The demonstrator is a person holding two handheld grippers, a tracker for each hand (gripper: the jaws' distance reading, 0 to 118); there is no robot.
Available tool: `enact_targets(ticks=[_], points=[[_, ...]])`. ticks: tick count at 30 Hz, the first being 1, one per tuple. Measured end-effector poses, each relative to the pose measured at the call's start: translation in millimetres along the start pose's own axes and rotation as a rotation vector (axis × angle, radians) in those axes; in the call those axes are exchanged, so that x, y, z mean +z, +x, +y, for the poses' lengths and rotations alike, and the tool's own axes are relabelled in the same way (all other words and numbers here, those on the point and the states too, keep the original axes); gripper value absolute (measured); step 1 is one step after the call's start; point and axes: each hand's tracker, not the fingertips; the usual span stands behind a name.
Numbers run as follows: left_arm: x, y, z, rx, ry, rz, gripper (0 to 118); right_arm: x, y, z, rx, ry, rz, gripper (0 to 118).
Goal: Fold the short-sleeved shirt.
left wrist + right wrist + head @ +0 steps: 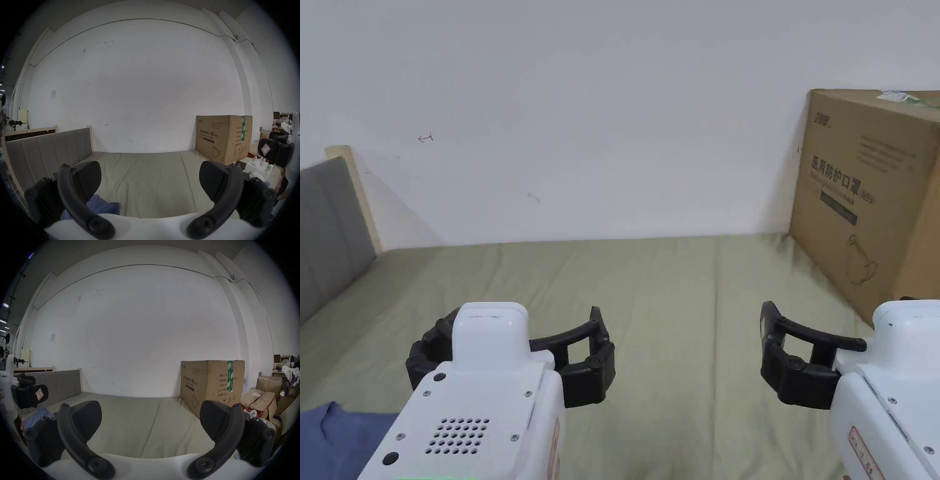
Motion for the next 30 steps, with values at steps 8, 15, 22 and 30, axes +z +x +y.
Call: enact_targets(ticks=[8, 15, 22, 30], points=[[1, 0, -2, 0.003, -0.005, 0.0, 118, 0, 1, -2, -0.007, -0.005, -0.005, 118], [1, 0, -1, -0.002, -0.002, 0.005, 118, 0, 3, -2, -0.026, -0.009, -0.007, 118], [1, 4, 1, -0.035, 0.002, 0.019, 118, -1, 7, -2, -0.064, -0.014, -0.018, 118], [-19, 74, -45, -1.153, 0.054, 0.25, 118, -17, 92, -72, -1.522, -0.312, -0.004, 118]])
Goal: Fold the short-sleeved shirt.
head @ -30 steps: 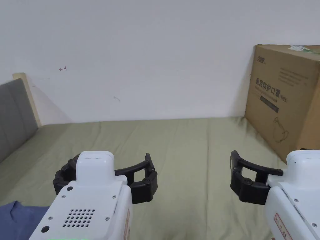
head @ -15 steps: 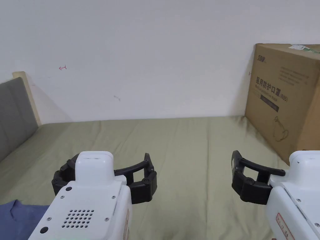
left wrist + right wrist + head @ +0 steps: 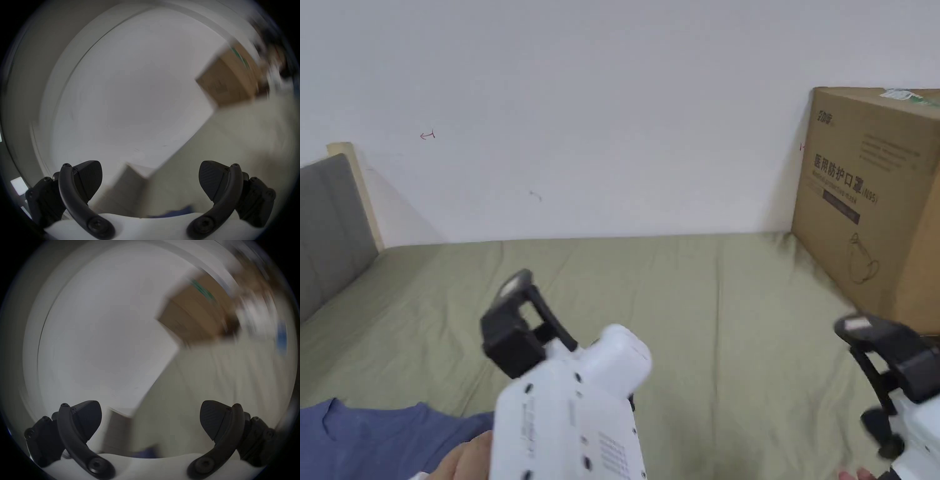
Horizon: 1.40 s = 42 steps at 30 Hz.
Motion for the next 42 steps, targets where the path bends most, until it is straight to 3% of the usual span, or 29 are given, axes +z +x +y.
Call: enact_targets(ticks=[2, 3, 5, 6, 11, 13, 14, 16, 18, 21, 26, 33, 42], points=[[9, 13, -3, -0.21, 0.073, 0.102, 118, 2, 45, -5, -0.349, 0.024, -0.11, 118], [12, 13, -3, -0.221, 0.095, 0.153, 118, 6, 65, -6, -0.46, 0.032, -0.13, 118], [14, 3, 2, -0.127, 0.099, 0.121, 118, 11, 84, -6, -0.501, 0.022, -0.155, 118], [13, -7, 5, -0.024, 0.082, 0.08, 118, 13, 78, -4, -0.432, 0.045, -0.134, 118], [0, -67, 0, 0.52, -0.022, -0.085, 118, 5, 11, 7, -0.016, 0.142, 0.044, 118], [-5, -87, -12, 0.794, -0.054, -0.155, 118, 11, -38, -9, 0.338, 0.196, 0.071, 118], [-15, -89, -31, 0.945, -0.064, -0.208, 118, 15, -57, -20, 0.566, 0.239, 0.048, 118], [-19, -96, -53, 1.191, -0.053, -0.303, 118, 11, -75, -23, 0.947, 0.317, -0.017, 118], [-13, -94, -61, 1.245, -0.067, -0.26, 118, 8, -79, -51, 1.316, 0.404, -0.101, 118], [-11, -86, -67, 1.197, -0.076, -0.193, 118, 4, -68, -86, 1.612, 0.436, -0.156, 118], [-3, -82, -64, 1.181, -0.058, -0.17, 118, 2, -56, -99, 1.647, 0.348, -0.097, 118], [-5, -82, -63, 1.165, -0.054, -0.178, 118, 8, -61, -92, 1.535, 0.344, -0.077, 118], [-8, -82, -61, 1.175, -0.063, -0.208, 118, 12, -62, -90, 1.529, 0.389, -0.089, 118]])
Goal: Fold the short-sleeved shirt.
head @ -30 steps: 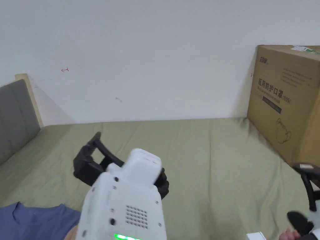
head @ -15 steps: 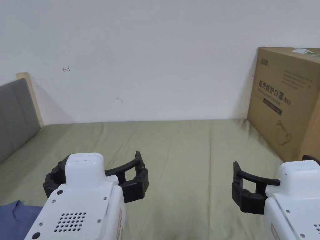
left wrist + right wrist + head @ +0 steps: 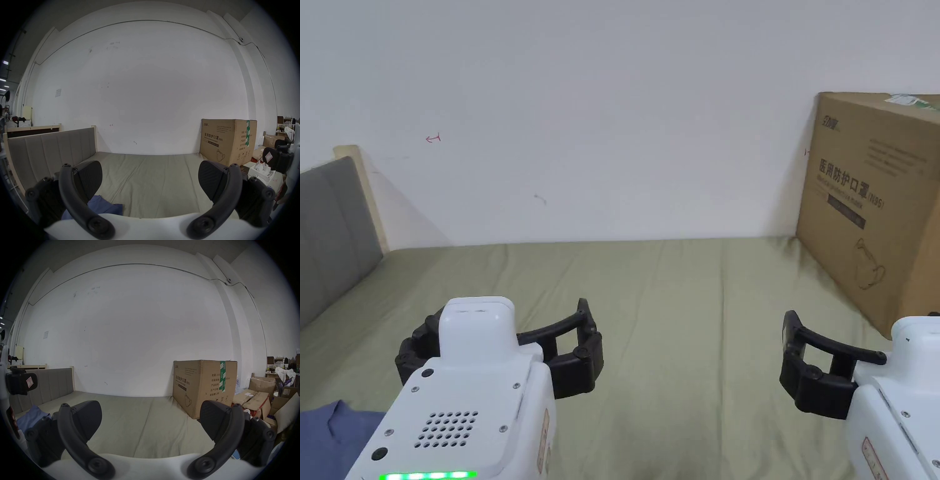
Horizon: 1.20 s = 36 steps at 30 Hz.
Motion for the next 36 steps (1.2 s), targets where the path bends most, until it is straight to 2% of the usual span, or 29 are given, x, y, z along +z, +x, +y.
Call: enact_targets(ticks=[10, 17, 19, 20, 21, 22, 24, 25, 28, 32, 36], points=[[-5, -1, -1, 0.022, -0.033, 0.005, 118, 0, -3, 0, 0.038, 0.013, -0.005, 118], [-6, -1, -4, 0.042, -0.045, 0.003, 117, -1, 1, -1, -0.002, -0.003, -0.006, 118], [-5, 1, -5, 0.026, -0.036, 0.006, 112, -2, 2, -1, -0.006, -0.006, -0.006, 118], [-3, 2, -6, 0.011, -0.025, 0.01, 105, -2, 3, -2, -0.005, -0.009, -0.004, 117], [-2, 2, -6, 0.001, -0.016, 0.007, 93, -2, 3, -2, 0.0, -0.011, 0.002, 114], [-1, 3, -6, -0.008, -0.012, 0.005, 65, -1, 3, -2, 0.004, -0.01, 0.011, 94], [-3, 5, -7, -0.03, -0.022, 0.009, 11, 0, 2, -3, 0.016, -0.005, 0.02, 20], [-4, 5, -8, -0.035, -0.041, 0.01, 4, 0, 3, -2, 0.037, -0.034, -0.022, 6], [-7, 1, -13, -0.006, -0.073, 0.006, 1, -4, 13, -2, -0.053, -0.083, 0.034, 6], [-8, -4, -15, 0.012, -0.096, 0.015, 0, -3, 20, -6, -0.082, -0.08, -0.026, 4], [-6, -17, -14, 0.005, -0.117, 0.034, 0, -10, 16, -5, -0.109, -0.097, -0.002, 1]])
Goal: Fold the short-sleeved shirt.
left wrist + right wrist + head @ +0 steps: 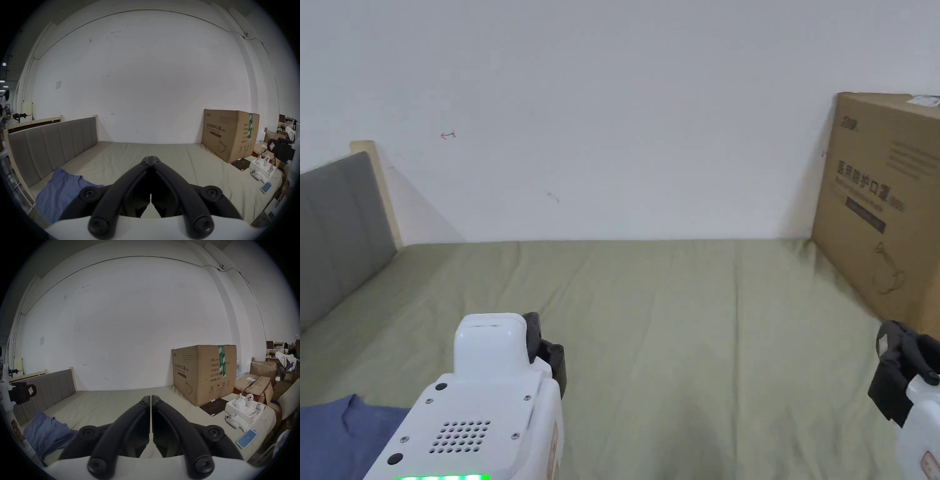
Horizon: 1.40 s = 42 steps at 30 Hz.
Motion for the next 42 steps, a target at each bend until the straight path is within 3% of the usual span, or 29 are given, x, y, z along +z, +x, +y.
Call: enact_targets(ticks=[2, 4, 8, 12, 17, 19, 20, 24, 28, 29, 30, 31, 32, 39, 41, 42], points=[[7, -18, 1, -0.001, -0.005, 0.022, 0, -9, -13, -3, -0.009, -0.014, 0.032, 0], [20, -48, 0, -0.016, 0.008, 0.093, 0, -18, -39, -6, -0.025, -0.038, 0.127, 0], [57, -111, -5, -0.083, 0.003, 0.297, 0, -27, -112, -14, 0.025, -0.068, 0.308, 0], [93, -164, -13, -0.059, -0.028, 0.435, 0, -25, -176, -20, 0.043, -0.076, 0.47, 0], [104, -190, -18, 0.027, -0.048, 0.471, 0, -27, -202, -21, 0.037, -0.119, 0.528, 0], [98, -202, -15, 0.092, -0.03, 0.409, 0, -30, -199, -22, 0.048, -0.141, 0.525, 0], [85, -211, -12, 0.108, -0.069, 0.368, 0, -32, -196, -23, 0.05, -0.156, 0.523, 0], [-7, -272, -27, 0.221, -0.518, 0.189, 0, -43, -173, -29, 0.05, -0.251, 0.502, 0], [-90, -322, -98, 0.289, -0.908, 0.114, 0, -54, -147, -40, 0.079, -0.328, 0.439, 0], [-103, -331, -114, 0.318, -0.949, 0.11, 9, -56, -141, -44, 0.095, -0.345, 0.415, 0], [-116, -339, -131, 0.348, -0.993, 0.132, 40, -59, -135, -48, 0.11, -0.364, 0.394, 0], [-128, -346, -146, 0.375, -1.039, 0.146, 99, -62, -129, -53, 0.122, -0.382, 0.372, 0], [-140, -357, -162, 0.396, -1.033, 0.141, 111, -65, -124, -57, 0.13, -0.403, 0.353, 0], [-207, -368, -223, 0.338, -1.054, 0.18, 108, -86, -104, -83, 0.141, -0.531, 0.29, 0], [-211, -365, -246, 0.37, -1.133, 0.151, 118, -88, -108, -87, 0.159, -0.549, 0.294, 0], [-208, -358, -247, 0.336, -1.083, 0.135, 118, -88, -111, -89, 0.172, -0.558, 0.3, 0]])
